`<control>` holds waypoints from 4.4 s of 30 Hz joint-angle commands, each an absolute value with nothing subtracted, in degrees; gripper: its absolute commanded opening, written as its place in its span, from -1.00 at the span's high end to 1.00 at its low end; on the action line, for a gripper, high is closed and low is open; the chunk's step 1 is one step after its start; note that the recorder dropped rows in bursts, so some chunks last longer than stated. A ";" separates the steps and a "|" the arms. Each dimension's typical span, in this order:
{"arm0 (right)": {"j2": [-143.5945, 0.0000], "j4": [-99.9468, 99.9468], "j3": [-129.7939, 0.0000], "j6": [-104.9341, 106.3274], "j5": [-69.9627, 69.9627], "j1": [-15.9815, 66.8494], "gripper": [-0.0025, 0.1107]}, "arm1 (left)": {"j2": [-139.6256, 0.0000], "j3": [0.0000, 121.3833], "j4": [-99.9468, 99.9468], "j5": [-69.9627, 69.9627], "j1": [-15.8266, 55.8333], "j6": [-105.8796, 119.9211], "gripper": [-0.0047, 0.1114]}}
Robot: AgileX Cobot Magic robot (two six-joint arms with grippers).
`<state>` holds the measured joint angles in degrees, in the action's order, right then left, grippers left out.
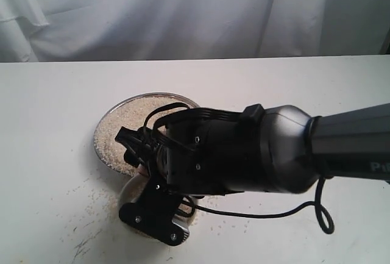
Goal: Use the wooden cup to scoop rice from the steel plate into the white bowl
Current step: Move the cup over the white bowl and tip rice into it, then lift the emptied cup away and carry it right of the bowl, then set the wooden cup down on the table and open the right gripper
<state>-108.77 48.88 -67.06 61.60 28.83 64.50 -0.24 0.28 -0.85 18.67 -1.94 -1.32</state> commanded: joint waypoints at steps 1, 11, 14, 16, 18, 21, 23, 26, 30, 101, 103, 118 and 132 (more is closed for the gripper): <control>-107.96 52.90 -66.77 59.96 29.51 65.62 0.96 | 0.00 0.00 -0.94 18.27 -2.04 -1.35 0.92; -107.96 56.35 -66.77 58.78 34.22 67.30 0.96 | 0.00 0.00 -0.94 18.27 -2.04 -1.35 0.92; -107.96 56.76 -66.77 58.78 34.94 67.66 0.96 | 0.00 0.00 -0.94 18.27 -2.04 -1.35 0.92; -107.96 58.17 -66.77 58.35 36.05 68.26 0.96 | 0.00 0.00 -0.94 18.27 -2.04 -1.35 0.92; -107.82 59.58 -66.77 57.40 36.56 68.83 0.96 | 0.00 0.00 -0.94 18.27 -2.04 -1.35 0.92; -107.27 60.46 -66.77 56.55 36.55 69.61 0.96 | 0.00 0.00 -0.94 18.27 -2.04 -1.35 0.92; -106.70 60.52 -66.77 56.15 36.44 69.90 0.96 | 0.00 0.00 -0.94 18.27 -2.04 -1.35 0.92; -106.14 60.52 -66.77 56.15 37.41 70.24 0.96 | 0.00 0.00 -0.94 18.27 -2.04 -1.35 0.92; -105.97 61.37 -66.77 56.58 39.28 70.73 0.96 | 0.00 0.00 -0.94 18.27 -2.04 -1.35 0.92; -117.45 13.96 -42.35 -9.02 -58.68 29.10 0.96 | 0.00 0.00 -0.94 18.27 -2.04 -1.35 0.92; -118.96 14.09 -42.63 -8.77 -58.68 29.10 0.96 | 0.00 0.00 -0.94 18.27 -2.04 -1.35 0.92; -125.58 11.12 -46.36 -3.24 -58.04 29.01 0.30 | 0.00 0.00 -0.94 18.27 -2.04 -1.35 0.92; -125.58 7.93 -46.36 -1.10 -54.77 29.01 -0.71 | 0.00 0.00 -0.94 18.27 -2.04 -1.35 0.92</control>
<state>-125.80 8.14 -46.01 -1.46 -54.99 29.23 -0.24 0.28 -0.85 18.67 -1.94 -1.32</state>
